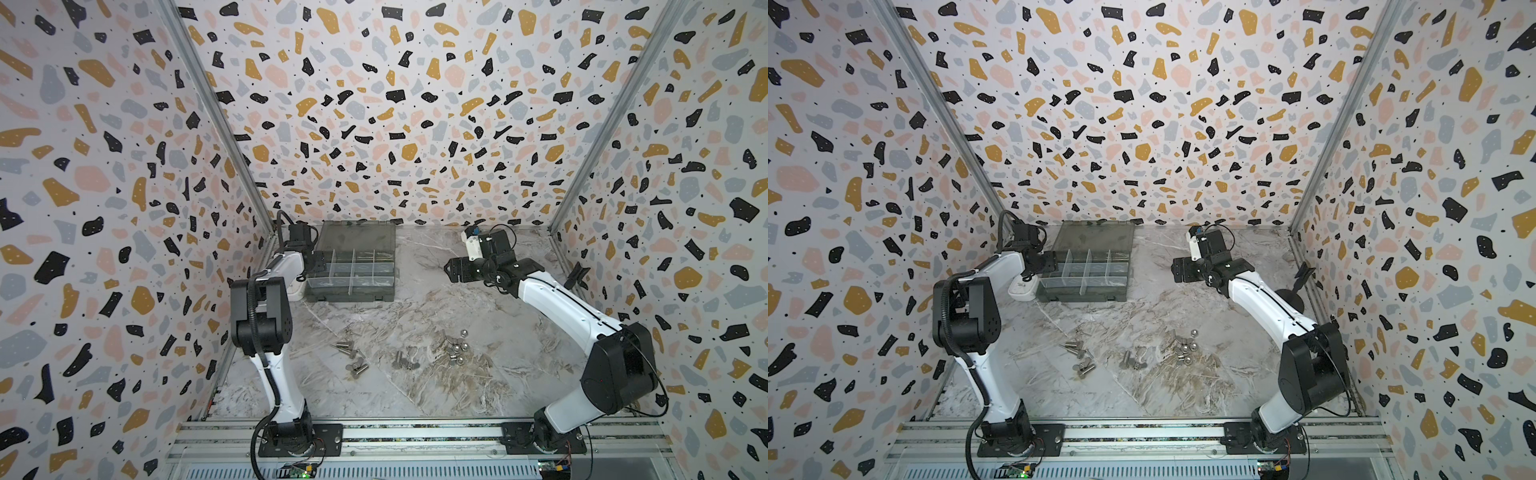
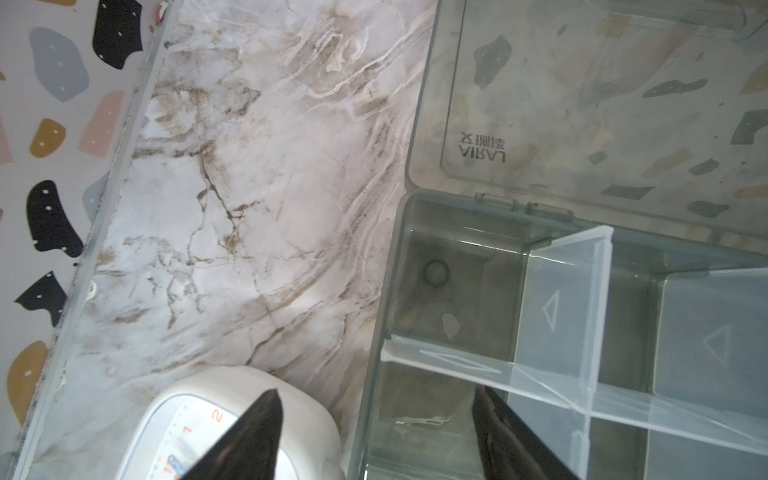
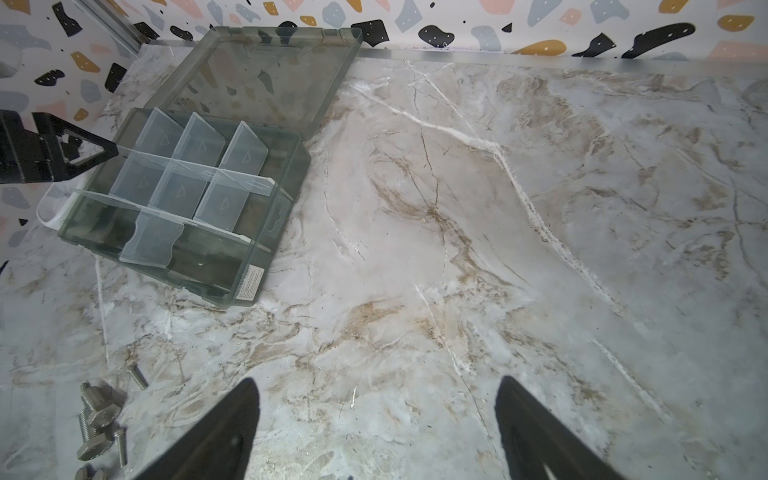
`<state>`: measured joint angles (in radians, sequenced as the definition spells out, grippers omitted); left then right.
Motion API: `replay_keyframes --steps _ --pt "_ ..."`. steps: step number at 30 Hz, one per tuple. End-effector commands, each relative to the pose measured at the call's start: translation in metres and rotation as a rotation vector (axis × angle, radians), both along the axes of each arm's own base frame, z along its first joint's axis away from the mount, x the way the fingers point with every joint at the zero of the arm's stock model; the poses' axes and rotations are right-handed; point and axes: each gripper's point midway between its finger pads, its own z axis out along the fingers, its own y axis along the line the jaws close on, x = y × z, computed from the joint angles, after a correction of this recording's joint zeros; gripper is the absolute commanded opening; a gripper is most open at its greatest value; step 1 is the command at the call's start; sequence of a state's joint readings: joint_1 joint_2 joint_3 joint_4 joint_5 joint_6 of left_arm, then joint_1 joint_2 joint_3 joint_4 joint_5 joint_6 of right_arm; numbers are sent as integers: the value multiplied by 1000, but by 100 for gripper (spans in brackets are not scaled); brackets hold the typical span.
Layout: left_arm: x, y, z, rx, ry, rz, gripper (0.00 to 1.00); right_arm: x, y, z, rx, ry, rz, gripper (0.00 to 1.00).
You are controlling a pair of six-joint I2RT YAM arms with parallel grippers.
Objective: Sort the screws and nuts into containers
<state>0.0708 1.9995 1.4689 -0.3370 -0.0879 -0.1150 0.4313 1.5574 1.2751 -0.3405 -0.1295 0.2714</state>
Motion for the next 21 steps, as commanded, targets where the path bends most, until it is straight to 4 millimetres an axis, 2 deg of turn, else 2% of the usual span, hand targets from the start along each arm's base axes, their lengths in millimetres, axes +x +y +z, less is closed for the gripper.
replay_keyframes --steps 1,7,10,15,21 --pt "1 -3 -4 -4 13 -24 68 -11 0 12 34 2 6 90" --pt "0 -8 -21 -28 63 -42 59 -10 -2 5 14 27 -4 90" --pt "-1 -9 -28 -34 83 -47 58 -8 -2 3 8 34 -9 90" --pt "-2 -11 -33 -43 88 -54 54 -9 -3 1 8 35 -9 90" --pt "-1 -20 -38 -81 98 -78 37 -11 -2 -7 6 54 -5 90"
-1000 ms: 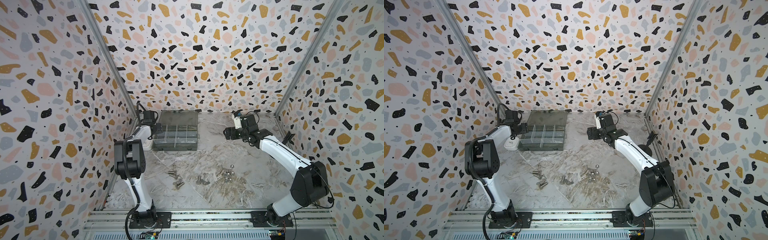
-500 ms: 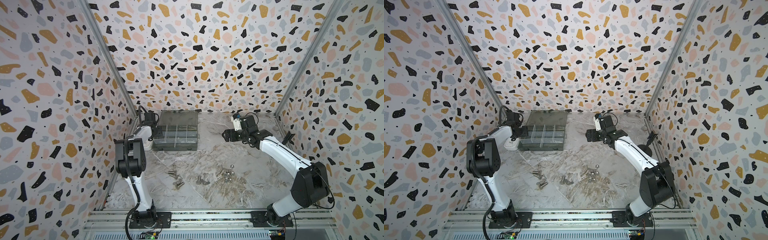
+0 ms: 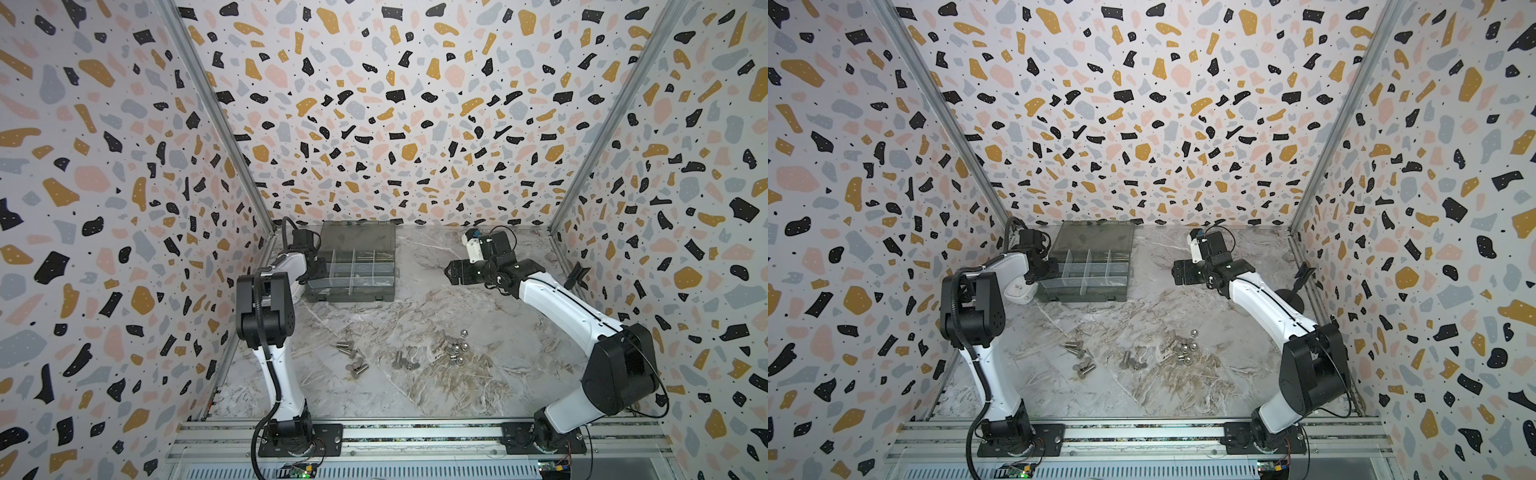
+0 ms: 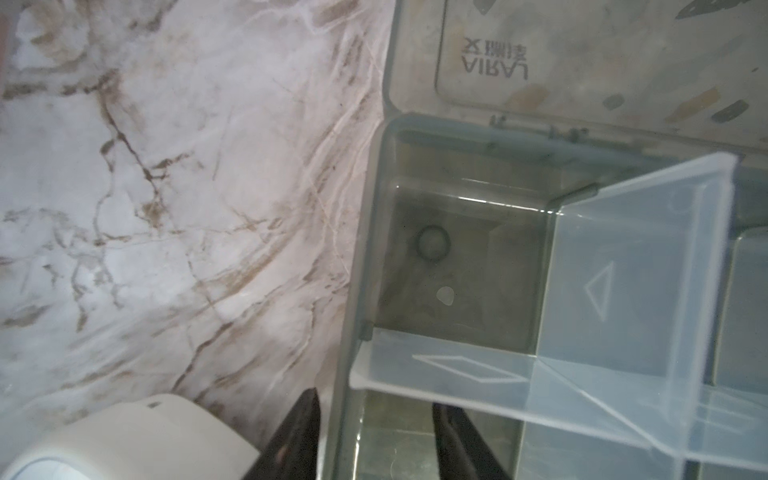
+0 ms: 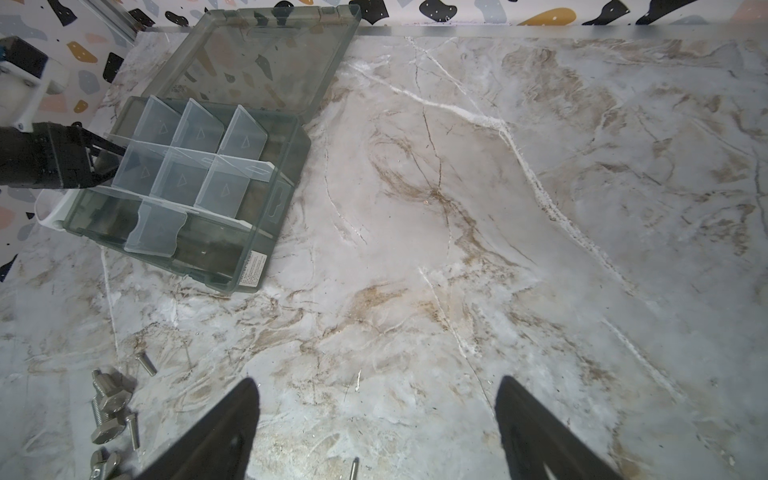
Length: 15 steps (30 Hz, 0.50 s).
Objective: Sort the screws and nuts into containers
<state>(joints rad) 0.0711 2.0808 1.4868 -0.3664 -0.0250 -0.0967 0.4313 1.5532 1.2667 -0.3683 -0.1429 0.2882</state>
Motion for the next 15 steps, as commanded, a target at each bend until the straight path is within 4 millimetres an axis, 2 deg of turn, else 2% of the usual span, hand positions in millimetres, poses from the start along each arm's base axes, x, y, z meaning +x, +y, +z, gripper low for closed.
replay_keyframes --steps 1,8,15 --pt "3 -11 -1 -39 9 -33 33 -5 -1 0 1 15 -3 90" --pt "6 -32 -3 -69 14 -82 12 -4 -2 -1 0 18 -7 90" --pt "11 -72 -4 -81 22 -160 9 -10 -6 -3 -13 33 -10 90"
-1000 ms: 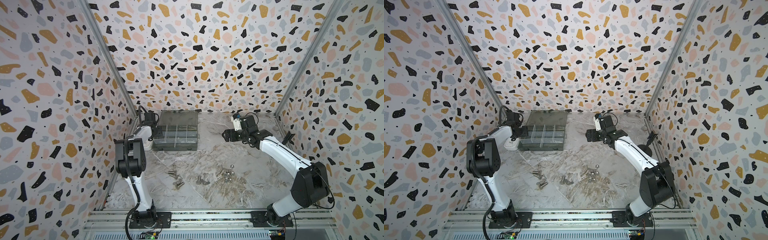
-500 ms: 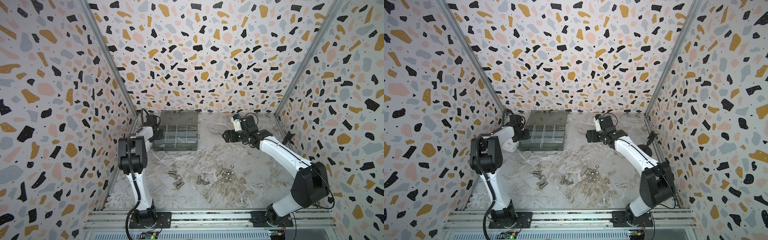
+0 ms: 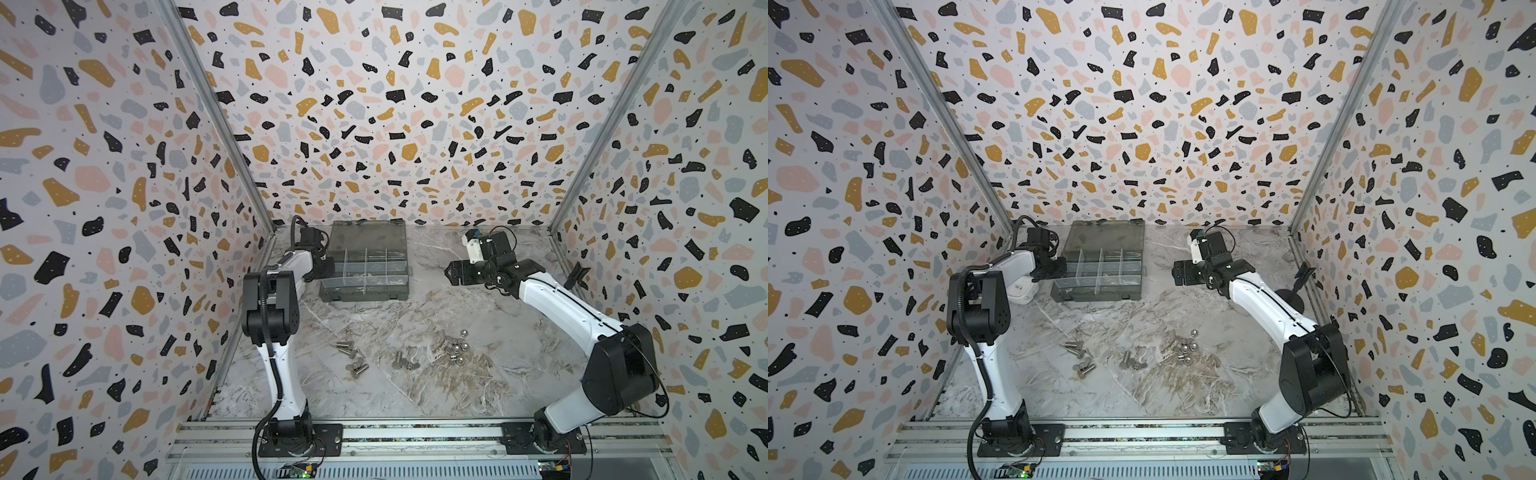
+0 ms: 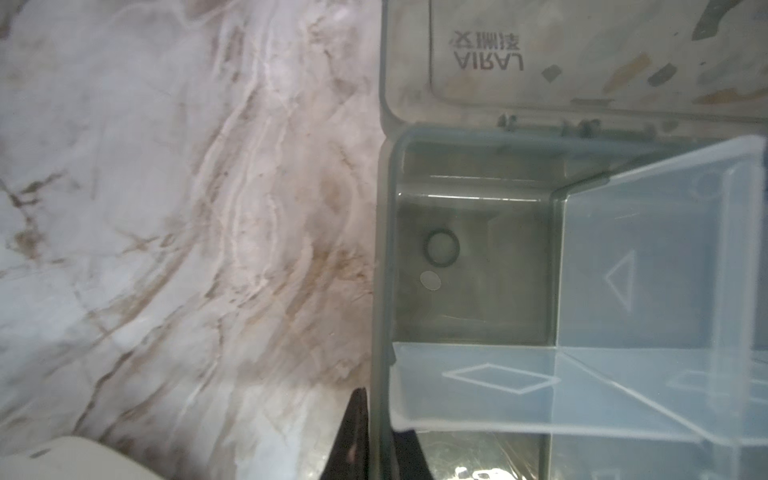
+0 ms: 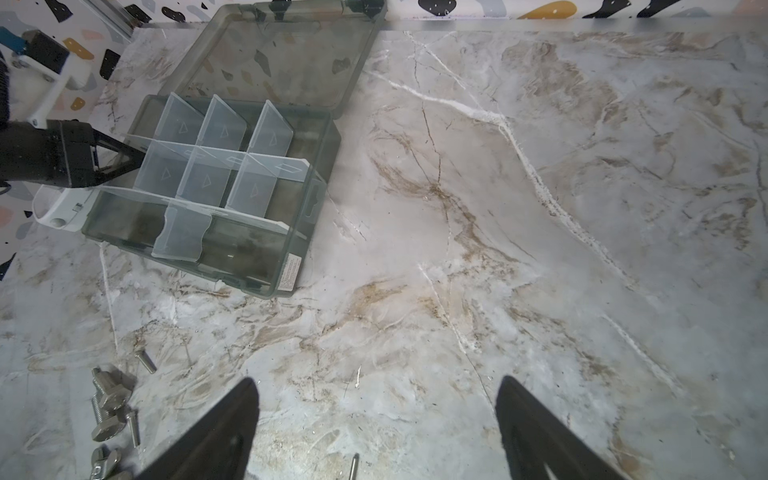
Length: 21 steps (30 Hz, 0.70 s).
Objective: Sort the screws and nuts into containers
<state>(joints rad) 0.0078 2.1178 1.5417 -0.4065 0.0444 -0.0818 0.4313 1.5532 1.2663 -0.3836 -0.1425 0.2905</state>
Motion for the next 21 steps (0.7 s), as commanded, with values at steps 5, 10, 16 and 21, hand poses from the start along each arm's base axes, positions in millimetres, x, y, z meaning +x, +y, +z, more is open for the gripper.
replay_keyframes --steps 5,10,16,21 --pt "4 -62 -2 -11 11 -98 9 -16 -10 -3 -23 29 -15 91" --pt "-8 -101 -2 -22 18 -152 7 -28 -18 -8 -42 51 -24 91" --pt "-30 -132 -5 -22 41 -208 5 -52 -29 -25 -56 115 -33 90" --pt "-51 -141 -7 -2 60 -215 5 -81 -39 -42 -52 178 -46 90"
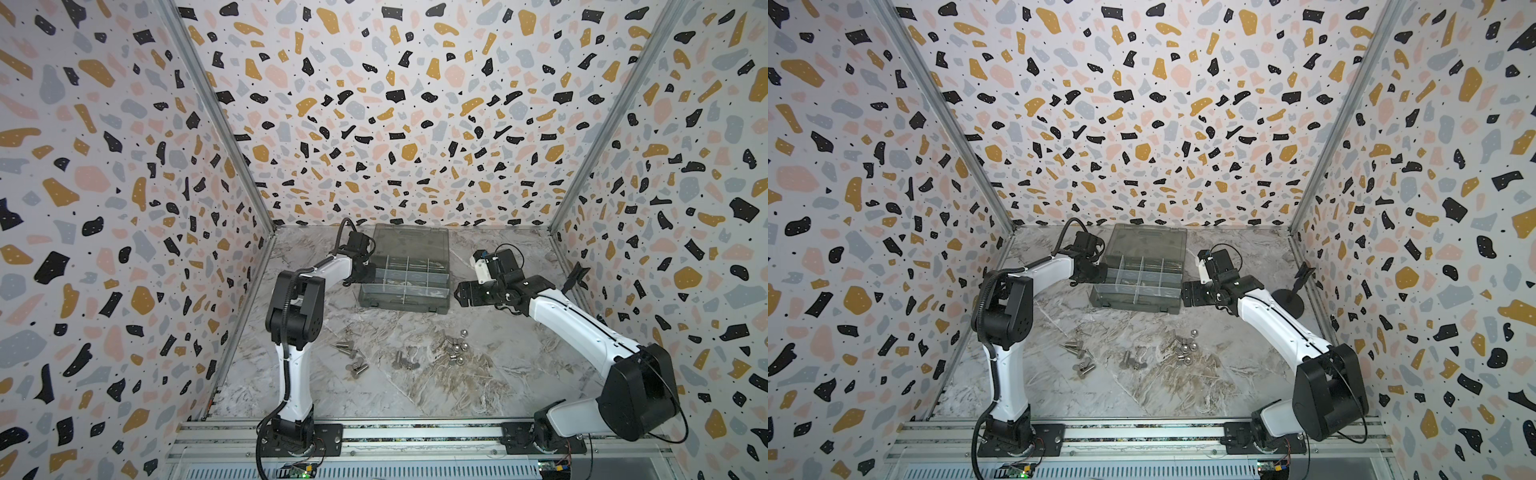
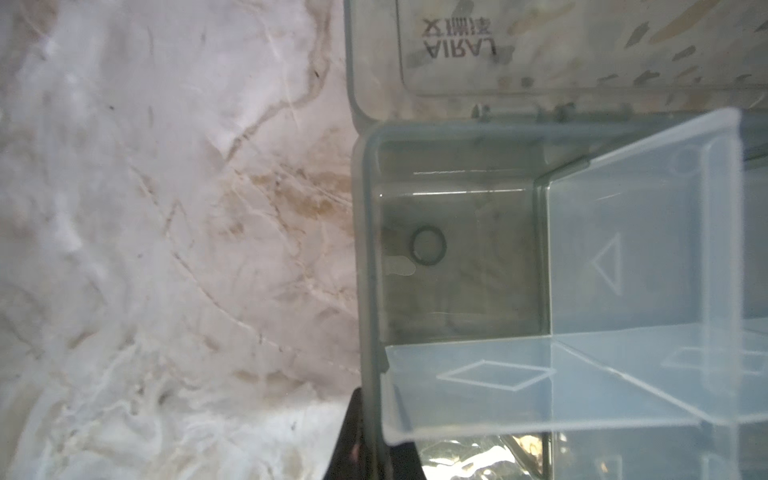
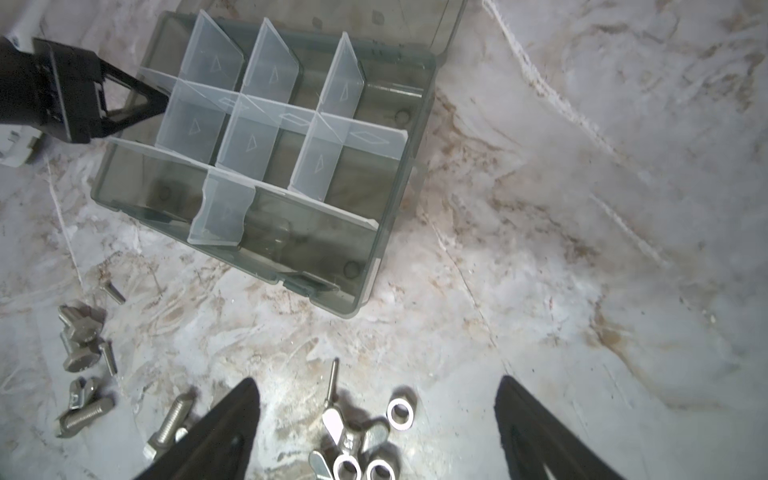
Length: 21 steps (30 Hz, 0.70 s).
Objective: Sort the screws and nuts into containers
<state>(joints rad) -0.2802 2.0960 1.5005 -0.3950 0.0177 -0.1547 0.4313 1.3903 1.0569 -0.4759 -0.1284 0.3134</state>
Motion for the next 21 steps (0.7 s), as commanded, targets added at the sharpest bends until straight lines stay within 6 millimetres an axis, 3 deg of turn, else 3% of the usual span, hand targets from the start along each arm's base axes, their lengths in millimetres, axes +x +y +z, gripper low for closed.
replay_keyframes --steps 1,5,12,21 --pt "-25 -2 -4 15 48 2 5 -23 -9 -6 4 58 -26 90" --pt "-40 -4 -6 0 54 17 6 -39 -17 -20 -5 116 -53 86" --pt "-55 -12 -9 -34 56 65 7 -55 -24 -41 -46 224 -72 66" --pt "-65 -13 -10 -61 65 149 8 -66 -31 -55 -83 276 -78 64"
